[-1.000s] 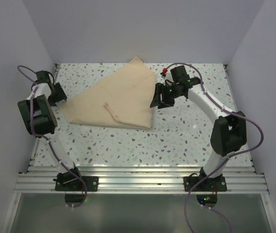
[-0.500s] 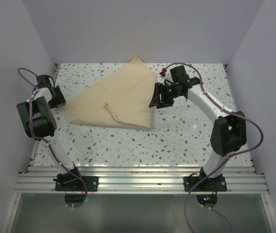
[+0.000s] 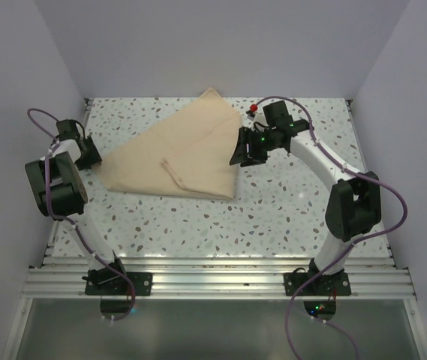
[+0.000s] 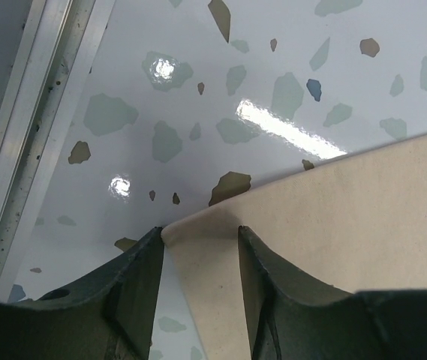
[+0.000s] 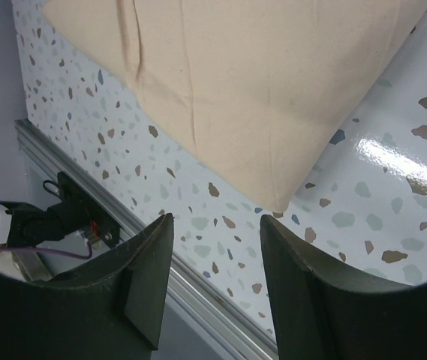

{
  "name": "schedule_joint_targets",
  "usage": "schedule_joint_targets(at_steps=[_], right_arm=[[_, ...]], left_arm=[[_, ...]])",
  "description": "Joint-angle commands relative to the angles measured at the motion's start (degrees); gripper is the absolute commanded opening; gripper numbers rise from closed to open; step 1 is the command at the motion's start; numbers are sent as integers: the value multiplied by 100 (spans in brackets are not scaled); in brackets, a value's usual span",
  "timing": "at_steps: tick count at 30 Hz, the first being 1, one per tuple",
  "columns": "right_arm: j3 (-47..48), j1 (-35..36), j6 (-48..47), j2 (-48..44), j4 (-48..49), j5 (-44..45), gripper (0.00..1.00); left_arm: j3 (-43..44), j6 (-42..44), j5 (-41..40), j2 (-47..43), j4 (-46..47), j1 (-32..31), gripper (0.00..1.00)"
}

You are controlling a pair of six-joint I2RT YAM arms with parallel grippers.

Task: Prepare the surgical pack

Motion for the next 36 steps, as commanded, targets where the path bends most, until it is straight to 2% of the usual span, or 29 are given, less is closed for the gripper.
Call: schedule_joint_targets(at_steps=[1,5,11,14,18,26,31,33,34,36], right_arm=[[7,-3,-27,-86,28,-95,54],[-46,5,-27,-130,37,-68,54],[-63,5,-18,-86,81,-77,54],[-72,-3,-27,-86,81,-51,54],[-72,5,-36,-69,55,-33,54],[95,-3,-53,19,-130,64,53],[25,102,236,151,133,-146,48],[147,285,333,413,91,-349,40],[339,374,360,511,64,-349,30],[525,619,500,678,177,-306,19]], left_arm=[[-159,-2,225,381,-230,-27,47],[-151,-20,198,425,-185,-9,43],[-195,-134,400,311,-63,-35,31],[-256,-213,619,214,-36,-27,22],[-405,-450,988,-189,-27,-132,0],[-652,-1083,1253,-1076,-501,-650,0],[-810,-1320,1340,-1973,-756,-984,0],[-801,-1531,1454,-2325,-914,-1072,0],[-819,-1618,1559,-2448,-897,-1107,0],[-871,-1891,1622,-2808,-862,-1274,0]])
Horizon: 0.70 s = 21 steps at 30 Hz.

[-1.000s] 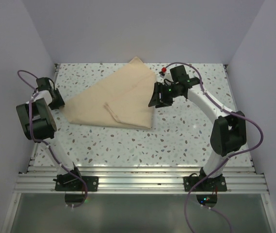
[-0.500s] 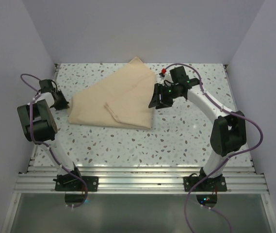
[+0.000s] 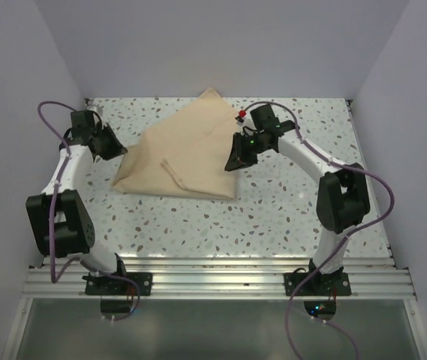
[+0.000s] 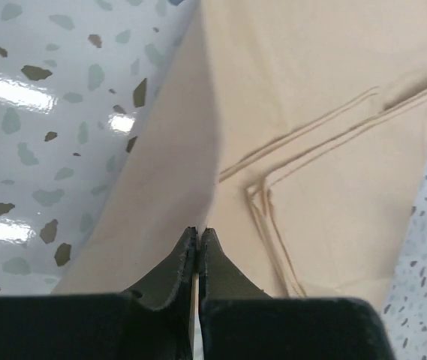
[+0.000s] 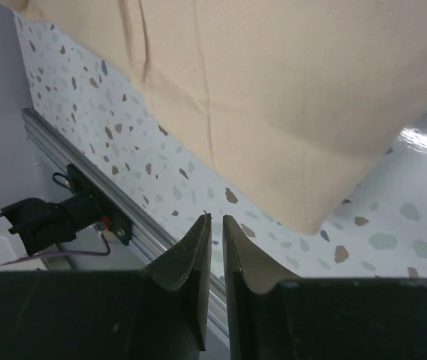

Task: Prepare the surgical pack

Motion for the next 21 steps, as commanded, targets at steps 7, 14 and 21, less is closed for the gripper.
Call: schedule_joint_targets(at_steps=[7,14,21], right_arm=[[975,918,1371,1196,1298,-280,6],[1267,1068,1915,1776,1788,-112,0],[1100,1252,2251,2058,2221,-7,0]], left_arm=[[132,-1150,517,-864,-134,-641,0],[554,-1623,430,-627,-195,-1466,0],[1213,-2257,289,-443,-248,-2160,0]])
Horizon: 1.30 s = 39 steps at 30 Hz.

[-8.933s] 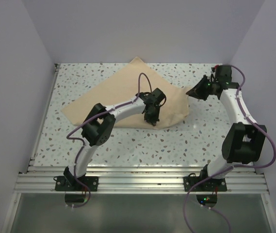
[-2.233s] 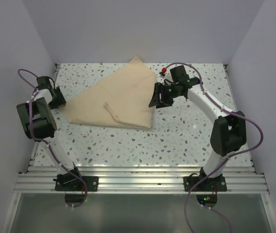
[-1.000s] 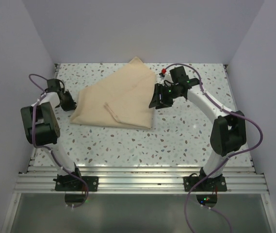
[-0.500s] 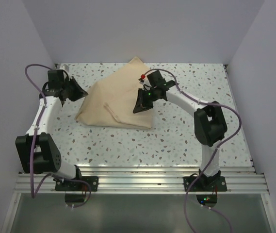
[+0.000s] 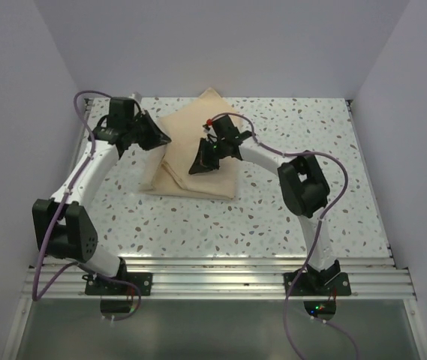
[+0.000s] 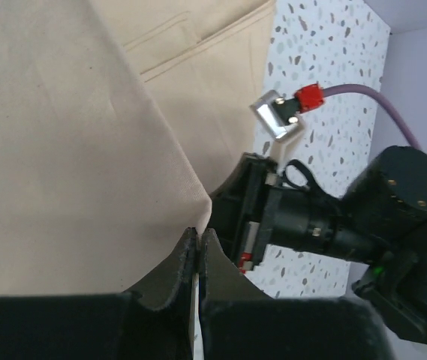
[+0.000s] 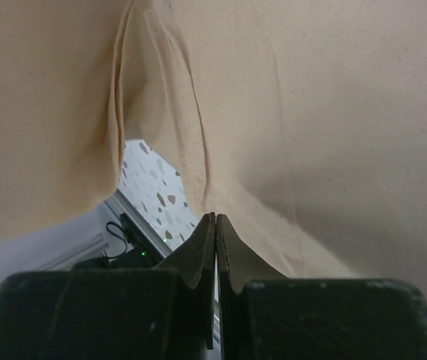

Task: Prepare the surgical pack

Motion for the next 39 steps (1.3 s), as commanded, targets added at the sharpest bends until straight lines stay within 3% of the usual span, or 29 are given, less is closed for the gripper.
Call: schedule_joint_targets(at_steps=[1,22,32,39], right_arm=[[68,140,303,115,525,-29,0],[51,553,778,643,1255,-222,0],[-371,193,928,-165,1405,-486,0],[-1222,-255,971,-999,1484,-504,0]], left_arm=[[654,-474,-24,134,-1,-334,0],[1454,-1204,-103,416,104,-1178,0],[1542,-1212,-94,425,78,-1337,0],[1525,-1283,2,478,201,-1433,0]])
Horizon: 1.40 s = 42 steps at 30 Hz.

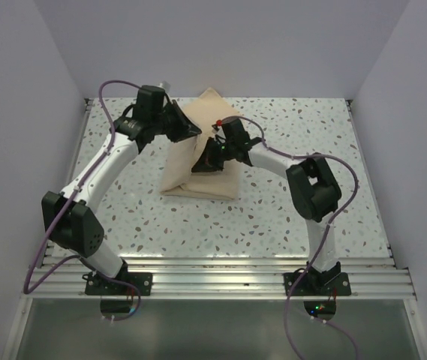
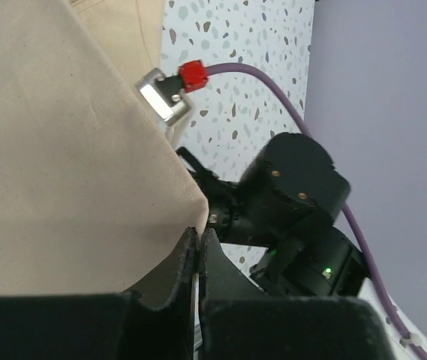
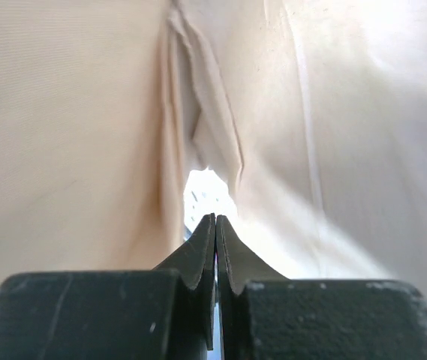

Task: Prepare the surgical pack

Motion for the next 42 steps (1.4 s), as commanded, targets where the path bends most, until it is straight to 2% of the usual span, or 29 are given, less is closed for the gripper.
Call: schedule_joint_targets(at_steps=[1,8,17,25,30,34,37,42], right_arm=[[-367,-279,52,-812,133,-150,0],[-955,-385,-643,-1217,-386,-124,0],[-1729,-385,-283,-1244,273,-308,0],[-1862,-377,-274,-1279,309,-308,0],[-1949,-727,-502,-1901,-393,34,0],[-2011,-1483,-1125,-2553,-1639,350,0],[-1976,-1835,-1565,-2913,-2168,552,0],[-2055,-2125,-1707,-2827,-2311,588,0]], left_arm=[[301,-166,190,41,343,-157,0],[318,-245,181,120,413,-377,0],[485,-298,102,418,483,-702,0],[766,-298,102,796,554,-895,0],[1021,-131,164,1157,475,-975,0],[1232,-17,331,1482,405,-1010,0],[1390,71,454,1780,387,-1080,0],[1592,150,638,2088,352,-1264,0]])
